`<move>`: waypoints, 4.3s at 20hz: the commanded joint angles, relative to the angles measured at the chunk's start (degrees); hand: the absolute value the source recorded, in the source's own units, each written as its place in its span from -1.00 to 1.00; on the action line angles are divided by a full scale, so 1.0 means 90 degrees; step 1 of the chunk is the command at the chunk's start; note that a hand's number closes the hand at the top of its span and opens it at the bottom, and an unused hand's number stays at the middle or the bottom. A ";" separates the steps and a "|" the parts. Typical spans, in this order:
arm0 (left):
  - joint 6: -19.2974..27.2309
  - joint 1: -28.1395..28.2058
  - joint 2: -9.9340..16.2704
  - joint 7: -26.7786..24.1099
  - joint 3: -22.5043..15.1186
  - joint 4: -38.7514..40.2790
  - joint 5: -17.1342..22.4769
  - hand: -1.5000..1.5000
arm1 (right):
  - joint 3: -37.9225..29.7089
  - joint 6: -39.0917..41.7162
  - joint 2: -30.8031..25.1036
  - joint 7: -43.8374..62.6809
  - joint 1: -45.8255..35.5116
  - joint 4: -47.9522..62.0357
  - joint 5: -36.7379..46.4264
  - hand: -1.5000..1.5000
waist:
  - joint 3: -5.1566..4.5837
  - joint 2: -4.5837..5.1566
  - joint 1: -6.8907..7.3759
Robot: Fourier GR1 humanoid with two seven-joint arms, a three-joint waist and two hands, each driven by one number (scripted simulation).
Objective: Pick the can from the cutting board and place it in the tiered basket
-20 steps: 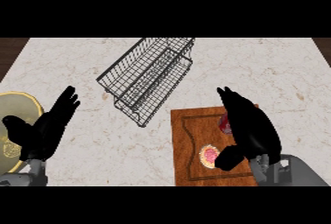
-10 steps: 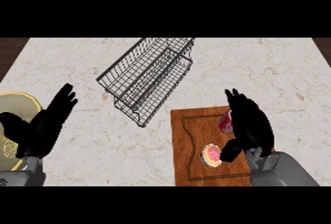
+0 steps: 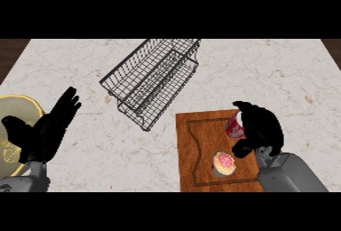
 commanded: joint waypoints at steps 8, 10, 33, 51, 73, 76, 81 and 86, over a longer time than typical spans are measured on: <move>0.0200 0.0155 -0.0418 0.0163 -0.0201 -0.0404 -0.0394 0.00 | 0.0288 0.0601 0.0222 -0.0512 -0.0132 0.0734 0.0489 1.00 | 0.0013 0.0014 0.0039; -0.0081 -0.0162 -0.0263 -0.0105 0.0091 0.0274 -0.0285 0.00 | 0.0469 -0.0128 0.0231 -0.1009 0.0218 0.1055 0.0874 1.00 | 0.0012 0.0029 0.0001; -0.0135 0.0332 -0.0382 0.0023 0.0141 -0.0381 -0.0468 0.00 | -0.0357 -0.1843 -0.0288 -0.0146 0.2203 -0.5147 0.1965 1.00 | 0.0008 -0.0009 -0.0043; -0.0405 -0.0032 -0.0345 0.0113 0.0424 0.0004 -0.0416 0.00 | -0.0003 -0.0164 0.2037 0.2106 -0.3324 -0.2002 0.1594 1.00 | 0.0000 0.0016 0.0118; -0.0509 -0.0120 -0.0627 -0.0051 0.0296 0.0185 -0.0622 0.00 | -0.0143 -0.2345 0.2050 0.2007 -0.5692 0.2485 0.0495 1.00 | 0.0003 0.0030 0.0143; -0.0344 -0.0337 -0.0631 0.0052 0.0352 0.0168 -0.0731 0.00 | 0.0097 -0.2993 0.2050 0.1686 -0.5284 0.2995 0.0640 1.00 | 0.0006 0.0037 0.0121; -0.0561 -0.0004 -0.0489 0.0237 0.0523 -0.0186 -0.0498 0.00 | 0.0075 -0.3559 0.2050 0.1232 -0.5285 0.3661 0.0705 1.00 | 0.0008 0.0027 0.0136; -0.0564 -0.0117 -0.0521 0.0487 0.0428 -0.0369 -0.0483 0.00 | -0.0126 -0.4947 0.2050 0.1100 -0.5494 0.4175 0.1102 1.00 | 0.0009 0.0051 0.0230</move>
